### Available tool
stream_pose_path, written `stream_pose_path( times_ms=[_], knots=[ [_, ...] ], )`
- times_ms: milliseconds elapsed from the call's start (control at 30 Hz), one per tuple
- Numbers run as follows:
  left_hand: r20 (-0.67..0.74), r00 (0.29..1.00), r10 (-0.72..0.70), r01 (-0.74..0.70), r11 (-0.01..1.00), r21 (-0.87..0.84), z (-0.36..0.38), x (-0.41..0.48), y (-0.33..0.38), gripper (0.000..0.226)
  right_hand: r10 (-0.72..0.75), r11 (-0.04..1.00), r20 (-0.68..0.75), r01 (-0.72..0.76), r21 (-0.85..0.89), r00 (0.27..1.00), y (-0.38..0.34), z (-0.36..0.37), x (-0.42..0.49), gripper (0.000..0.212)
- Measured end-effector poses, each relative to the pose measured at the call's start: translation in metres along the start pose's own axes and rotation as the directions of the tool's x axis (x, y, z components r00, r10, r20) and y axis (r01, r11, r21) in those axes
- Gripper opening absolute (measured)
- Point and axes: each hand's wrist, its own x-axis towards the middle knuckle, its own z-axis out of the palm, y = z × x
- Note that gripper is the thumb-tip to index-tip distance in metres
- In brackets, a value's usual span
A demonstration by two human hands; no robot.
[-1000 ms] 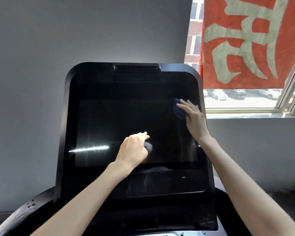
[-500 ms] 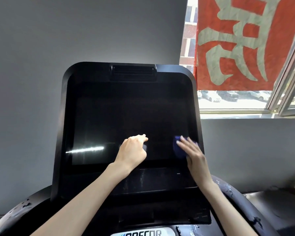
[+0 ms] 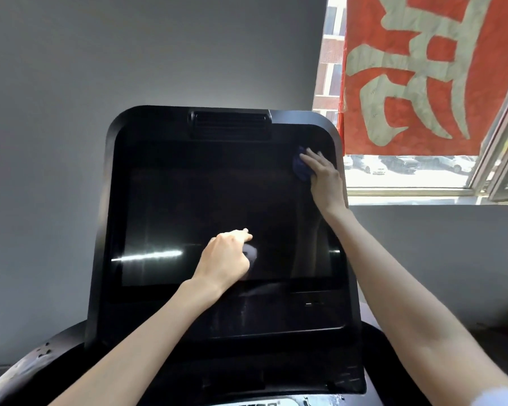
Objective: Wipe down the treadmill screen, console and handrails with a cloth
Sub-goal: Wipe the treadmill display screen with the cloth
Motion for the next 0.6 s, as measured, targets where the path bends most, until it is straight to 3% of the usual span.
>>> stream_pose_path(
  times_ms=[200,300,400,467,533,600],
  knots=[
    [0.029,1.000,-0.002,0.002,1.000,-0.017,0.012,-0.015,-0.008,0.059,0.041,0.999,-0.030,-0.042,-0.018,0.999,0.010,-0.003,-0.156,0.052],
    [0.049,0.999,-0.003,0.004,1.000,-0.021,0.018,-0.027,-0.011,0.062,0.129,0.989,0.007,-0.129,-0.077,0.992,0.008,-0.008,-0.226,0.058],
    [0.062,0.998,0.000,0.001,1.000,-0.016,0.020,-0.037,-0.017,0.069,0.127,0.975,0.009,-0.123,-0.183,0.992,0.007,-0.018,-0.264,0.059],
    [0.054,0.999,-0.005,0.006,1.000,-0.017,0.017,-0.044,-0.021,0.070,0.225,0.952,-0.048,-0.230,-0.202,0.973,0.007,-0.022,-0.269,0.053],
    [0.042,0.999,-0.017,0.018,1.000,-0.020,0.014,-0.053,-0.026,0.070,0.389,0.899,-0.149,-0.410,-0.154,0.909,-0.004,-0.015,-0.268,0.050],
    [0.043,0.999,-0.030,0.031,0.999,-0.025,0.011,-0.061,-0.032,0.070,0.423,0.886,-0.191,-0.448,-0.119,0.886,-0.032,0.007,-0.272,0.051]
  ],
)
